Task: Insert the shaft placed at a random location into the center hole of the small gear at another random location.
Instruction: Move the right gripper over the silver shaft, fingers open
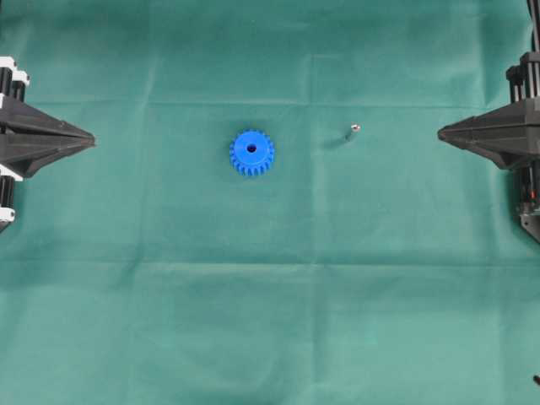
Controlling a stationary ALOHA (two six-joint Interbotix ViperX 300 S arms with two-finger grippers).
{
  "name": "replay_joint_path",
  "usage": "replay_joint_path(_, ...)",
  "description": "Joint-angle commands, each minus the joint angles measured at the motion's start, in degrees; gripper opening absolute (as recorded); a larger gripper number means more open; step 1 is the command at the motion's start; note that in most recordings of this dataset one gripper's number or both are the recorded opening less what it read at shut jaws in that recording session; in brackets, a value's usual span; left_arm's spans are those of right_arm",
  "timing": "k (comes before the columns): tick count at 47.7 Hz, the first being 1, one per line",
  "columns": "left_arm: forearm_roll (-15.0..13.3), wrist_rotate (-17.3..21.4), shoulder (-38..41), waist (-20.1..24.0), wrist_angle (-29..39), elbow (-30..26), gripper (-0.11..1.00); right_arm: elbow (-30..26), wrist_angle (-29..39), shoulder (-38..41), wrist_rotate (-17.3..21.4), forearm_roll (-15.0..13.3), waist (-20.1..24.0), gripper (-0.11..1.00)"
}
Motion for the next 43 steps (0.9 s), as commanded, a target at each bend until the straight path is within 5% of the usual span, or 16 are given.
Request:
replay_joint_path(1,0.5,-0.3,0.4,-0.4,0.5,-1.8,0.00,-1.1,-0.6,0.4,0.1,-0.2,-0.6,0.01)
replay_joint_path(22,0.6,-0.2,0.3,-0.2,1.0,-1.8,0.00,0.2,-0.7,11.1,-0.4,0.0,-6.7,0.03)
replay_joint_path(26,0.6,-0.3,0.3,-0.2,1.0,-1.7,0.00,0.4,-2.1,16.3,-0.2,0.0,-8.0,0.16)
replay_joint_path(38,0.6,-0.3,0.4,-0.1,0.7,-1.7,0.00,1.4,-13.9,31.8,-1.1,-0.1,-12.2,0.86)
replay_joint_path(43,0.6,-0.3,0.5,-0.2,0.8,-1.6,0.00,1.8,-19.1,38.1,-1.3,0.2,-14.1,0.88)
